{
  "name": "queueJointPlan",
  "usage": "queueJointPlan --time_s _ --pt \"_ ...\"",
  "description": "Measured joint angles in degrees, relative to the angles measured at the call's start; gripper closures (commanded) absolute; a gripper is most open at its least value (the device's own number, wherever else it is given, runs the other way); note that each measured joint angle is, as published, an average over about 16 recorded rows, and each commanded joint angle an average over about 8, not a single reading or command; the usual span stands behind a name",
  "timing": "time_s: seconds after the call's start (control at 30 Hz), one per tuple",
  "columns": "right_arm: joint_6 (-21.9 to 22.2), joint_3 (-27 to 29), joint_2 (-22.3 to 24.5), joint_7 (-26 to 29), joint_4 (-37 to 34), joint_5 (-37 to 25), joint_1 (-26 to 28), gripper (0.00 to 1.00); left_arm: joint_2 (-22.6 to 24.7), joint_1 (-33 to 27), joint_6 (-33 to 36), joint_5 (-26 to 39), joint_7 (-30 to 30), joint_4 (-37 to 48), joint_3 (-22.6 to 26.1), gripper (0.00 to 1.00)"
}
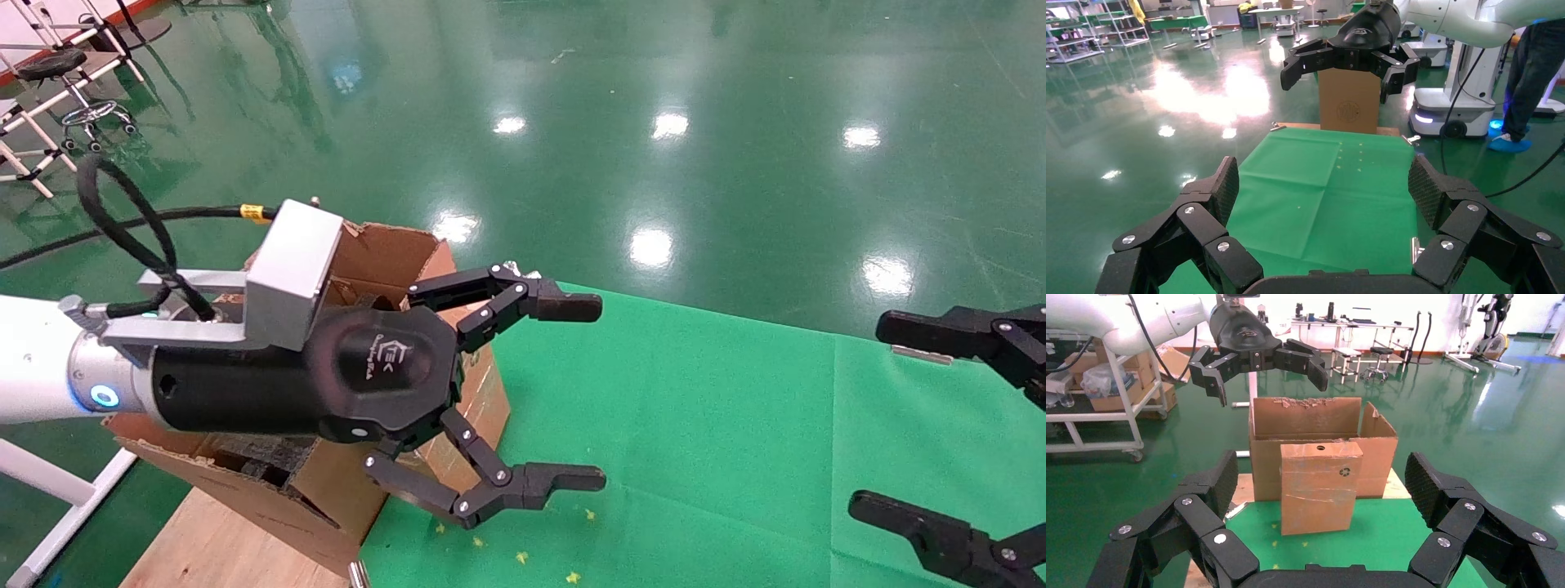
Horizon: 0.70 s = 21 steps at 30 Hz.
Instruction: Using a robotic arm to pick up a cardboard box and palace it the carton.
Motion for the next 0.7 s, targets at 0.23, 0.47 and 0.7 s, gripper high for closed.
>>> queueJointPlan --time_s 0.23,0.47,0.7 --pt "0.0 0.0 0.0 0.0 0.0 0.0 0.0 0.0 0.0 0.0 0.0 0.0 0.0 0.0 0.0 0.0" --pt "0.0 0.0 0.0 0.0 0.0 0.0 0.0 0.4 0.0 0.0 0.0 0.0 0.0 0.0 0.0 0.0" --pt "0.0 0.0 0.0 0.0 0.0 0.0 0.0 1.0 -0.1 0.0 0.0 0.1 -0.1 0.1 0.0 0.0"
